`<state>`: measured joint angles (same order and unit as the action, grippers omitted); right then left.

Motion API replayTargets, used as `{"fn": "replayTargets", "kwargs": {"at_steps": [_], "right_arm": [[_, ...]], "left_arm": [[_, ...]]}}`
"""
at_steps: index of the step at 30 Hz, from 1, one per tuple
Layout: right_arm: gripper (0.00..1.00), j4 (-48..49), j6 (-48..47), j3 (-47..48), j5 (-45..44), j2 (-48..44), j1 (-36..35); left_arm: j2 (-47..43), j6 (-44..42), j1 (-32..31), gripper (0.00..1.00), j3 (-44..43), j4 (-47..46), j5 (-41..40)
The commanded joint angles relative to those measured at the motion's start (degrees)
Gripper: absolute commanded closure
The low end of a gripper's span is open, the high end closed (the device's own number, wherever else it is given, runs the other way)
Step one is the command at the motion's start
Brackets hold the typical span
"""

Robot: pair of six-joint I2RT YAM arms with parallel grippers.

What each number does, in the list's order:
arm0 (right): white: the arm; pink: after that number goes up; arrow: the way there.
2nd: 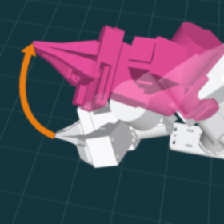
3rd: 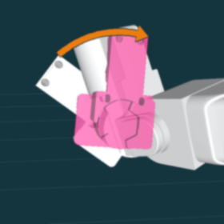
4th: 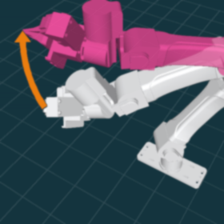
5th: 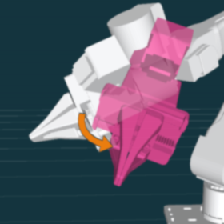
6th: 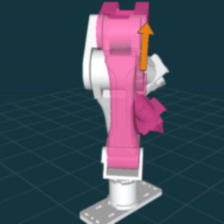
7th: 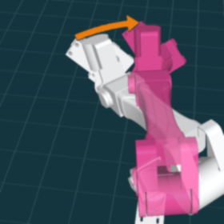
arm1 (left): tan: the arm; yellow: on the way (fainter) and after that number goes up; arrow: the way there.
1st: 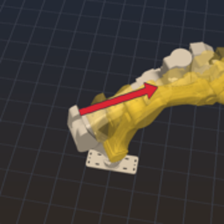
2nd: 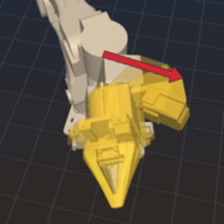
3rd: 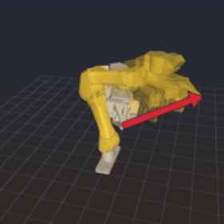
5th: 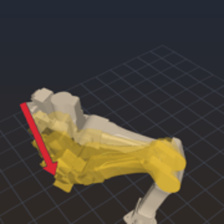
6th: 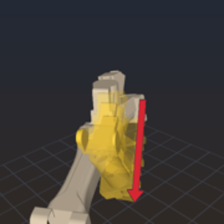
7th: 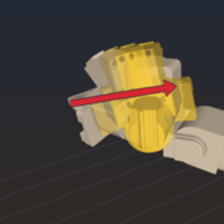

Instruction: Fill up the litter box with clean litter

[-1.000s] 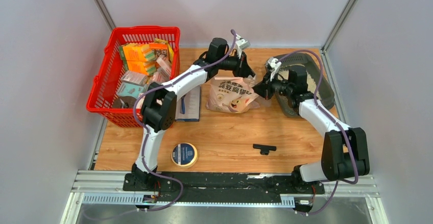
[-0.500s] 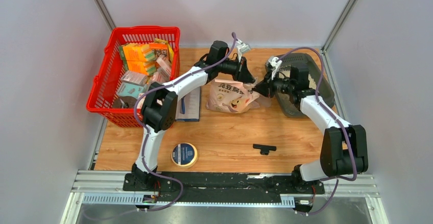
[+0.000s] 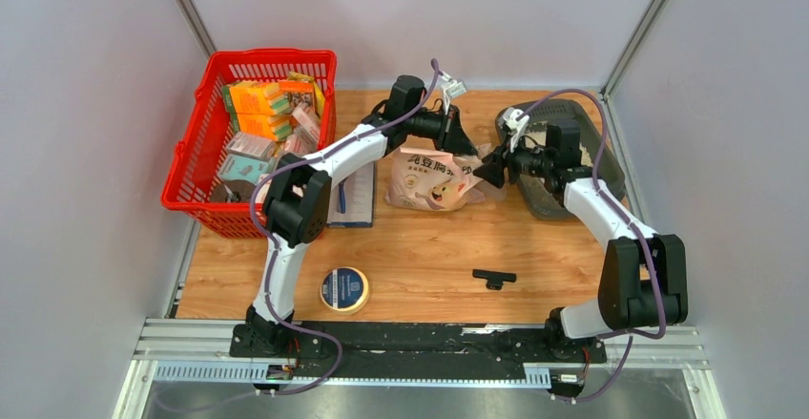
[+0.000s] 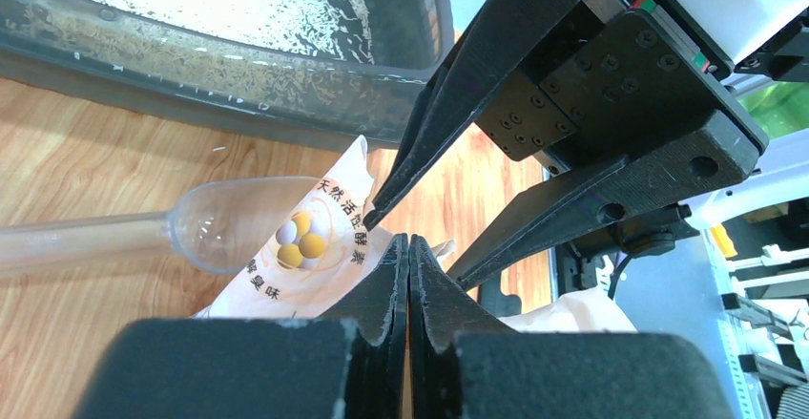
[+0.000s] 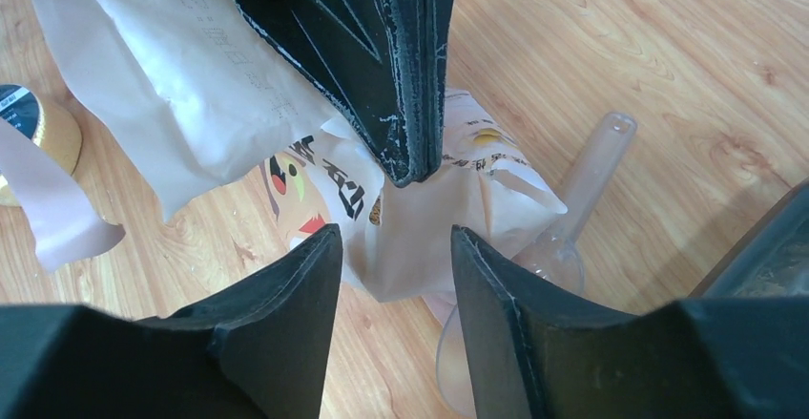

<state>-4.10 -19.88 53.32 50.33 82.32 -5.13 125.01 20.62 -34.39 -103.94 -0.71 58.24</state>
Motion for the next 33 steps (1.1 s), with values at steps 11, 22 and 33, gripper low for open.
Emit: {"fn": "replayTargets", "kwargs": {"at_steps": [11, 22, 33], "right_arm": [[0.45, -1.6, 0.3, 4.4, 4.4, 1.6, 1.0], [0.49, 3.7, 3.8, 5.7, 5.0, 5.8, -2.1], [0.62, 4.4, 5.5, 6.3, 1.3, 4.4, -2.8]], "left_arm": [[-3.9, -0.4, 2.8, 0.65, -6.4, 0.4, -0.1], [-1.9, -4.9, 5.7, 0.63, -12.2, 6.0, -15.0], [12.1, -16.0, 4.8, 0.63, -26.9, 16.2, -20.6]]}}
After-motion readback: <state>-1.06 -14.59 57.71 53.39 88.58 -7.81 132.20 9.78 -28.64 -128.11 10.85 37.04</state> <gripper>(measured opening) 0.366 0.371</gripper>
